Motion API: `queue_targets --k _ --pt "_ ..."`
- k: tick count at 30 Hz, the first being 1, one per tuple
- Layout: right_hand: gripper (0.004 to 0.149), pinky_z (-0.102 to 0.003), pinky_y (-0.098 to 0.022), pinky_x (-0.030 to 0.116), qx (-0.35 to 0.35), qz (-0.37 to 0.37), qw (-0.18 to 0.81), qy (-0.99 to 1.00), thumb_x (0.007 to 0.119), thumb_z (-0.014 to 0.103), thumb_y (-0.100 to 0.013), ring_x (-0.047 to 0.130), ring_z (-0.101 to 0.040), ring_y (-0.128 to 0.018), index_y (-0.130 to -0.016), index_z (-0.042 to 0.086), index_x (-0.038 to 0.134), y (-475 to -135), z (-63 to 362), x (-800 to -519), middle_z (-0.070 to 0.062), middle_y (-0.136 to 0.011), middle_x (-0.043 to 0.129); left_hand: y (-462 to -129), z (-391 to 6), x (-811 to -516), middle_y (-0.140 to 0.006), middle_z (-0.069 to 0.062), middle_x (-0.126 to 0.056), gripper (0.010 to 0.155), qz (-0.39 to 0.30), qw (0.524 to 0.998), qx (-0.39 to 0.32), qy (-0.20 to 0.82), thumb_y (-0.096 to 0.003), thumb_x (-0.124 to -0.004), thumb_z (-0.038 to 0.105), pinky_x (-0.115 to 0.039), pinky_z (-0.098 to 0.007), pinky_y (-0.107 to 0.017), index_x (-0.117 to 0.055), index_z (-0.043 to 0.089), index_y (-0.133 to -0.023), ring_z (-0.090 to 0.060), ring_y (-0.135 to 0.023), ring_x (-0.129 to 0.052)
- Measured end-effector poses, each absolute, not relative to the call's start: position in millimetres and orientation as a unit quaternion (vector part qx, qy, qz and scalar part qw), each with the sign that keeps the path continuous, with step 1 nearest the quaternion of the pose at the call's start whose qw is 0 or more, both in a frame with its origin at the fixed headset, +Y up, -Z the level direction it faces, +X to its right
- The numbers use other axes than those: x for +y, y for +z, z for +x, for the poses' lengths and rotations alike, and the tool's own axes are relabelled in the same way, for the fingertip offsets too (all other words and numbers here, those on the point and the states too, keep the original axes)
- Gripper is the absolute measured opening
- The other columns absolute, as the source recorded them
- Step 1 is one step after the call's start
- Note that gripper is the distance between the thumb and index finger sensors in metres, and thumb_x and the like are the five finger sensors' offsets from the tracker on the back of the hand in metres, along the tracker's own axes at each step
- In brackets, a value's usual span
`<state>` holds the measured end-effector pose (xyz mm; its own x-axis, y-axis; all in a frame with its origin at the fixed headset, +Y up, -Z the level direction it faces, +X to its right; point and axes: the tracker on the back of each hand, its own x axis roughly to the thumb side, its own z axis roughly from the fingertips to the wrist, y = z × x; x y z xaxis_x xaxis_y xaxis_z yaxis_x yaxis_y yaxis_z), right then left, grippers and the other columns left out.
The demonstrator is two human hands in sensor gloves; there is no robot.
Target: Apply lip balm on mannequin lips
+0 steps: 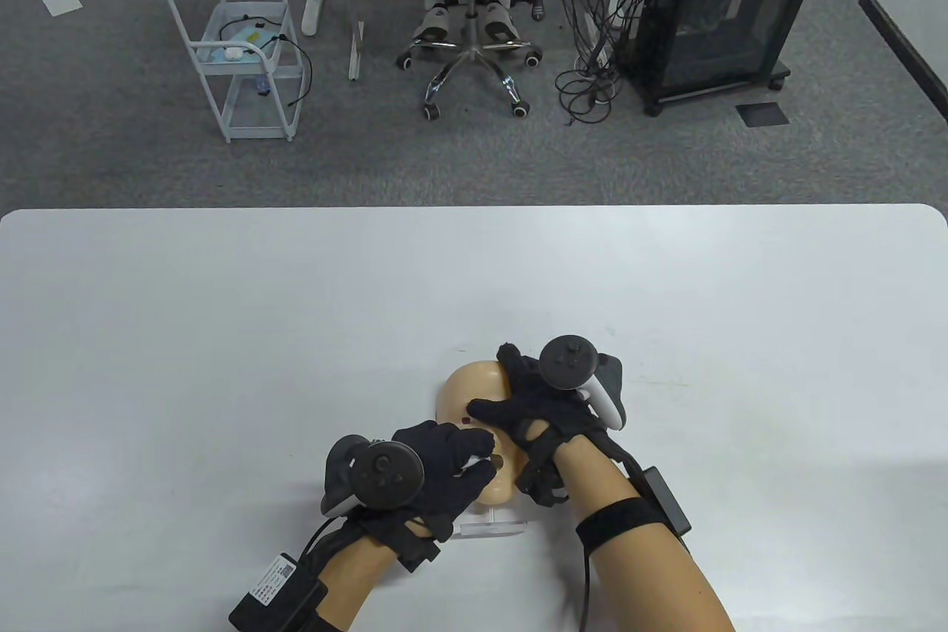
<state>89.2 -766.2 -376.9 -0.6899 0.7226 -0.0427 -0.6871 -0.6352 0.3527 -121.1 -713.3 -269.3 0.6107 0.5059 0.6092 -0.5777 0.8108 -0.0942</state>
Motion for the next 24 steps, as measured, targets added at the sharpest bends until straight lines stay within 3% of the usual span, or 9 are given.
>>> queue_targets --k 24 --pt "0.103 -0.064 -0.070 0.045 0.173 0.051 0.390 0.903 0.093 0.065 -0.044 0.052 -0.051 -0.101 -0.112 0.020 0.031 -377 89 -766 -0.022 -0.117 0.040 -277 -138 -716 -0.067 -0.014 -0.093 0.048 -0.001 0.898 -0.307 0.315 -0.0552 -0.094 0.047 -0.077 -0.053 -0.044 -0.079 0.021 -0.092 -0.029 -0.040 -0.095"
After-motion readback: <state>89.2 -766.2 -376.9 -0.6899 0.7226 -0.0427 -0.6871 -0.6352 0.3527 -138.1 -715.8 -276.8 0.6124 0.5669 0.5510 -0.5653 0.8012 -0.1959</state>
